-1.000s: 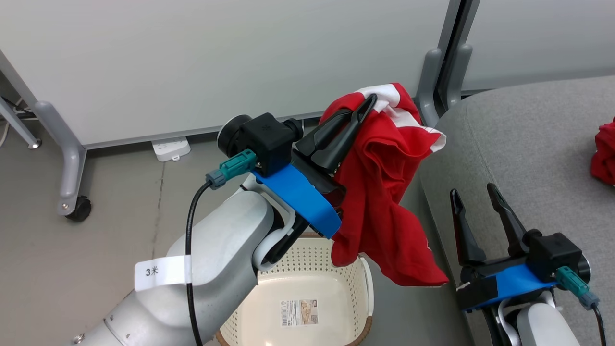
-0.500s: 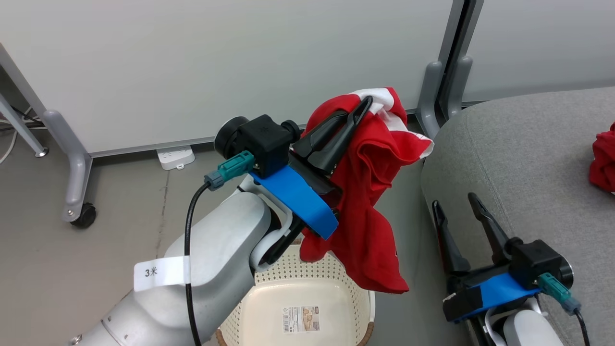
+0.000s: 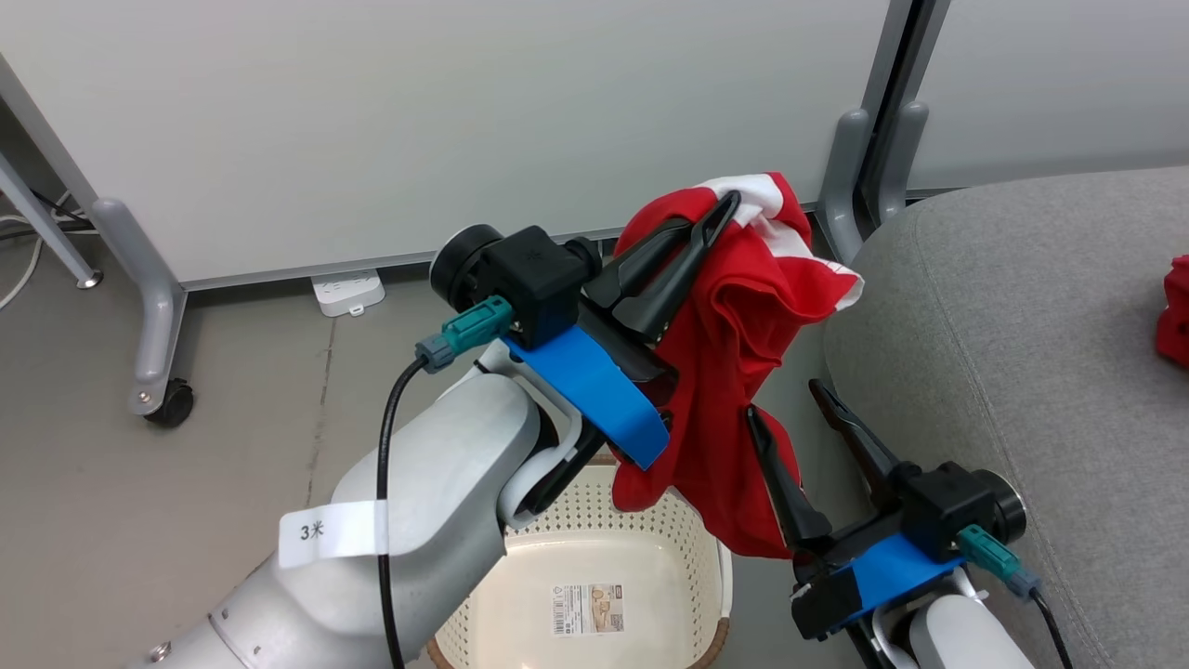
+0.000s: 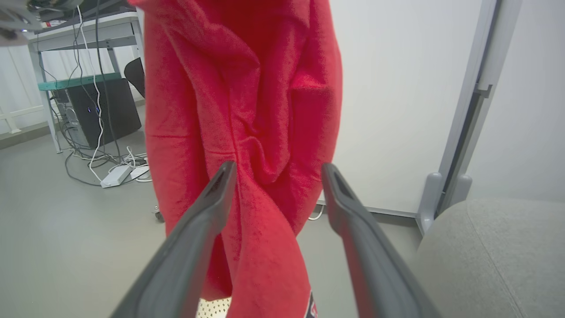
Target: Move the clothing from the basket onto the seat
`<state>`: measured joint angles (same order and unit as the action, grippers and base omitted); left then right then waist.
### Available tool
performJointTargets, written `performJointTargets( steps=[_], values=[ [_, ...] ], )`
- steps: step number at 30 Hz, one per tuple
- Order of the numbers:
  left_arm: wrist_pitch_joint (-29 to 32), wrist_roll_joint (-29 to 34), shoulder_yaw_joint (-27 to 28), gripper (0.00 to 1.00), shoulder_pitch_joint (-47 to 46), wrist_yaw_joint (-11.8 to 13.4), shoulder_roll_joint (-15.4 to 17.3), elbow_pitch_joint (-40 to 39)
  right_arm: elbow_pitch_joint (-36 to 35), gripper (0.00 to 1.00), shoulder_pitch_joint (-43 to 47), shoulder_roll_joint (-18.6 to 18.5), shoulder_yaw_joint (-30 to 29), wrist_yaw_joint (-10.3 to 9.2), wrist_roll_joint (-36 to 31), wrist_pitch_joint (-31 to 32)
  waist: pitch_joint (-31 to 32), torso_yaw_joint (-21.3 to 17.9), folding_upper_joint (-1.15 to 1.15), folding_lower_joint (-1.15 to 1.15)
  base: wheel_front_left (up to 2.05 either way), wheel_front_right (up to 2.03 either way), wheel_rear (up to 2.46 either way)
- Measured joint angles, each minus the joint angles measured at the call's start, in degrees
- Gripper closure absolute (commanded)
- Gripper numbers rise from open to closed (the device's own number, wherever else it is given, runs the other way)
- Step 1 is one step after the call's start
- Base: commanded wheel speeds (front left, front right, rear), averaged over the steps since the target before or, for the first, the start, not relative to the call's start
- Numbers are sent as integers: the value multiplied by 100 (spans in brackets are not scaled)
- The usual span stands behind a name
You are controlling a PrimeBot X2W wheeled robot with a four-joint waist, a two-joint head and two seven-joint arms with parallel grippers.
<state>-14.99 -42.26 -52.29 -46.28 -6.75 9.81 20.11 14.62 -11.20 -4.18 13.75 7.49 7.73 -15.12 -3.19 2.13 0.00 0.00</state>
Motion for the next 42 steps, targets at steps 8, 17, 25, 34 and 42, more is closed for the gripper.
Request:
performJointTargets(
  steps=[8,17,25,34,42],
  values=[
    [0,43,-77,100,-91,0,-98,-12,359,0,-468,-26,523,0,51,0,-90,76,0,0,0,0,0],
    [0,59,-193,100,-239,-12,-180,-11,1196,0,-1312,20,755,0,26,0,-248,204,0,1,0,0,0],
    [0,91,-224,100,-302,-33,-209,-8,1671,0,-1707,97,622,0,-11,0,-303,239,0,1,0,0,0],
    [0,91,-233,100,-305,-35,-229,18,1784,100,-1803,121,687,0,165,0,-274,231,0,1,0,0,0],
    [0,91,-214,100,-305,-36,-232,42,1774,100,-1798,123,688,0,204,0,-275,206,0,1,0,0,0]
  ],
)
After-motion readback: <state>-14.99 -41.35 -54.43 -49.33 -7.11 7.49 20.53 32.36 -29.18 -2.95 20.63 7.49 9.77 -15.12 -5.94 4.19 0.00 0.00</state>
